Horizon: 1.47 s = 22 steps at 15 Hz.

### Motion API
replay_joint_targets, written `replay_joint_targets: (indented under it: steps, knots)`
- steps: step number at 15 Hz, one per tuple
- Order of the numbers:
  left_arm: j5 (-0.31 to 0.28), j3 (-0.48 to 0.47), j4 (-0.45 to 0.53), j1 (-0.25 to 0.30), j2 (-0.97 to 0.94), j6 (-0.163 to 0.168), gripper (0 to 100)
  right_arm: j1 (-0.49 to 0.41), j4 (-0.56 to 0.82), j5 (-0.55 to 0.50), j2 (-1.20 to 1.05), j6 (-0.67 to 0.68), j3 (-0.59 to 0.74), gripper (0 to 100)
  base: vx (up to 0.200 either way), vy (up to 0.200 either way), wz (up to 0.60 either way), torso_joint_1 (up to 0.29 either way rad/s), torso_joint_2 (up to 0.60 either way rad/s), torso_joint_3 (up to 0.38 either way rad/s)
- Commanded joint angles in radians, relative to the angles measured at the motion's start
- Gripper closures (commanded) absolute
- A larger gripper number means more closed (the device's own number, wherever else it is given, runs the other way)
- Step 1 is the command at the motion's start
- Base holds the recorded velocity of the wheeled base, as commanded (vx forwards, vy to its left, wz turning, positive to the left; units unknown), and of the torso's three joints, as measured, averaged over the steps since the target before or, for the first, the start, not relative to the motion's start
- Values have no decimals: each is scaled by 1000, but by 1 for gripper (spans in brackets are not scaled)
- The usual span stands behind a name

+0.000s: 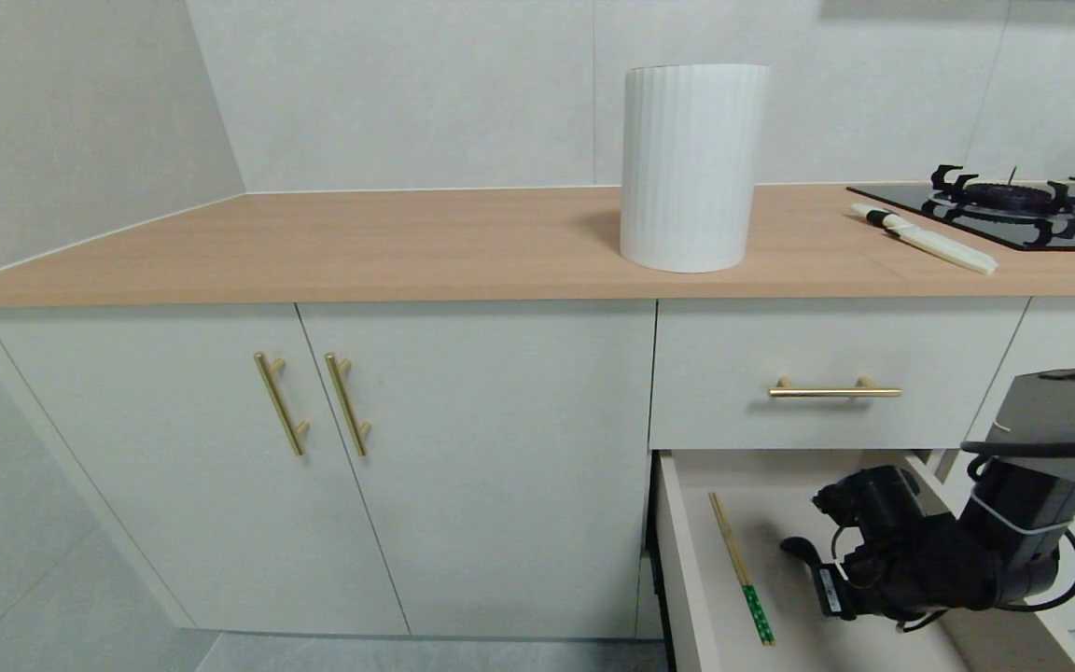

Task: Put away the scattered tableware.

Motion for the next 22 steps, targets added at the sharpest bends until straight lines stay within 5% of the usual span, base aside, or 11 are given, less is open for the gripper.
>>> replay_joint_targets:
  steps: [1,11,12,18,22]
  knots:
    - [0,0,0,0,2,0,0,7,0,0,33,0,-4,100,0,0,0,0,0,0]
    - [0,0,0,0,2,0,0,5,0,-2,35,3,-8,100,0,0,0,0,0,0]
    - [0,0,0,0,2,0,0,5,0,-2,35,2,-8,0,0,0,0,0,0,0]
    - [0,0,0,0,0,0,0,7,0,-2,12,3,6,0,0,0,0,0,0,0]
    - [0,0,0,0,2,0,0,36,81,3,-326,0,79,0,0,0,0,0,0,0]
